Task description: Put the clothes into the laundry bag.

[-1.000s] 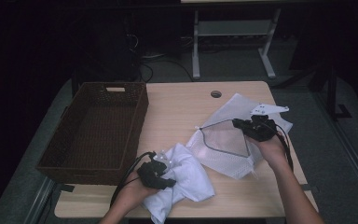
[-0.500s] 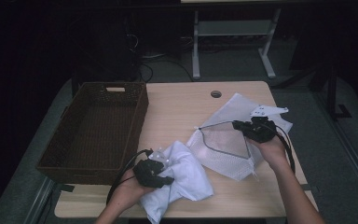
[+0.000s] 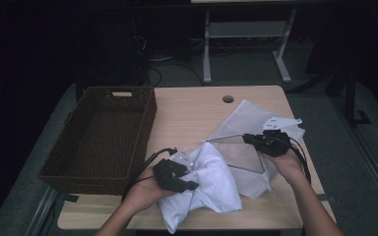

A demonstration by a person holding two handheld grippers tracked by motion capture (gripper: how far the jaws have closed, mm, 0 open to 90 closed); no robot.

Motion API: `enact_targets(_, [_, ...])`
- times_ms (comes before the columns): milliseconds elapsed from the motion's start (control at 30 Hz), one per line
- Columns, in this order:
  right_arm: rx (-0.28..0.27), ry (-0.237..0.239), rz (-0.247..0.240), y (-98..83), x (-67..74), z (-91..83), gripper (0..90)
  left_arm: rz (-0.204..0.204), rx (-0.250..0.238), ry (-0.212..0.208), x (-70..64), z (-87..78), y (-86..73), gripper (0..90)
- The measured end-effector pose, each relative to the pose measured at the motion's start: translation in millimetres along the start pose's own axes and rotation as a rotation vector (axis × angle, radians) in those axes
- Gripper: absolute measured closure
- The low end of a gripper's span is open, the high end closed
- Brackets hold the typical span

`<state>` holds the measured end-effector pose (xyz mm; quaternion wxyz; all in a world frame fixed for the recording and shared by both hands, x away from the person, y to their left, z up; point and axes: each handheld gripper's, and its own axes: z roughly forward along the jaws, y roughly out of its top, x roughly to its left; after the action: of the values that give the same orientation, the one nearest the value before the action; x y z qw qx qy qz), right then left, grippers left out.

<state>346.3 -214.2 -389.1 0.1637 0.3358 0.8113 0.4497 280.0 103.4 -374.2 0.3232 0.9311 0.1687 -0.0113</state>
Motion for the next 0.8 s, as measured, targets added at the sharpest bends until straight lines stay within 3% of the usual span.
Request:
enact_targets(233, [-0.001,0.033,-0.029,0.1,8.2,-3.4,87.9,0.054,0.023,-0.055,-7.5,20.1,17.4,71.9])
enact_targets(367, [0.003,0.048,-0.042,-0.3,13.4,-4.5,87.8,0.058,0.039,-0.067,-4.1,33.2,22.2,72.0])
enact_targets(567, [0.021,0.063,-0.055,-5.4,21.1,-6.1,87.9,0.018,0.045,-0.054,10.2,45.3,21.2,72.0])
enact_targets(800, [0.035,0.09,-0.056,-7.9,30.1,-4.2,87.8,-0.053,0.024,-0.02,24.8,42.8,12.8,71.9])
